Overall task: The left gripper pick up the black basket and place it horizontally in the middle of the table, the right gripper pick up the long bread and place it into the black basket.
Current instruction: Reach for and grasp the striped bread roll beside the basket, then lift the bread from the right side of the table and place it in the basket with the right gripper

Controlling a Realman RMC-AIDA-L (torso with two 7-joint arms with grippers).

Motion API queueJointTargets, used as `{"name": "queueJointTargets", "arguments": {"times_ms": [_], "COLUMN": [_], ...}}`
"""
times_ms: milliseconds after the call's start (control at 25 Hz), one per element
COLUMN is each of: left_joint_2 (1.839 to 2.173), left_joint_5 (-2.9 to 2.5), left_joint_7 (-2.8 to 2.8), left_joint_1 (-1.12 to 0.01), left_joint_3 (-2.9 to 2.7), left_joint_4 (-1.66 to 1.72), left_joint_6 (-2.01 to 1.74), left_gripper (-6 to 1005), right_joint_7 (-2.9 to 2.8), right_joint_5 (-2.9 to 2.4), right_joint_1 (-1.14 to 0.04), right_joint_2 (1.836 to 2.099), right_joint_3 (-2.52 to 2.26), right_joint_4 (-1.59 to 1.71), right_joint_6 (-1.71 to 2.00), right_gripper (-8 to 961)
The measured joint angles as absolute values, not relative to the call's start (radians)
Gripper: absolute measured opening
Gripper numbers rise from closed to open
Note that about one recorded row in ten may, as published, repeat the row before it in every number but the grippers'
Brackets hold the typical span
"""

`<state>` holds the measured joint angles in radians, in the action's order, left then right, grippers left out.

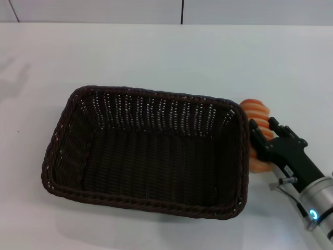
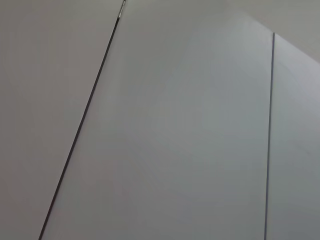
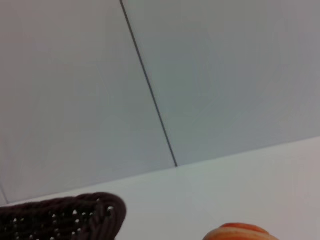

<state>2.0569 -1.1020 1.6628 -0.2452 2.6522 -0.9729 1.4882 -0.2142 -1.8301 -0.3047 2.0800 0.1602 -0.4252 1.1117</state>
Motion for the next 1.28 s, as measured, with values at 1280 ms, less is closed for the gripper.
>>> {"name": "queueJointTargets", "arguments": {"times_ms": [1280], "left_joint_2": [2.057], "left_joint_5": [-1.097], "left_joint_7": [1.637], "left_joint_1": [-0.243], "left_joint_3": [2.652], "left_joint_4": [-0.982], "left_joint_6": [1.500], "left_gripper": [439], "right_joint_7": [-0.439], "right_joint_5": [-2.220], "right_joint_1": [-0.417], "right_joint_2": [2.075], "right_joint_3": [0.121], "right_joint_4": [-0.385], "right_joint_6": [1.517], "right_gripper": [452]}}
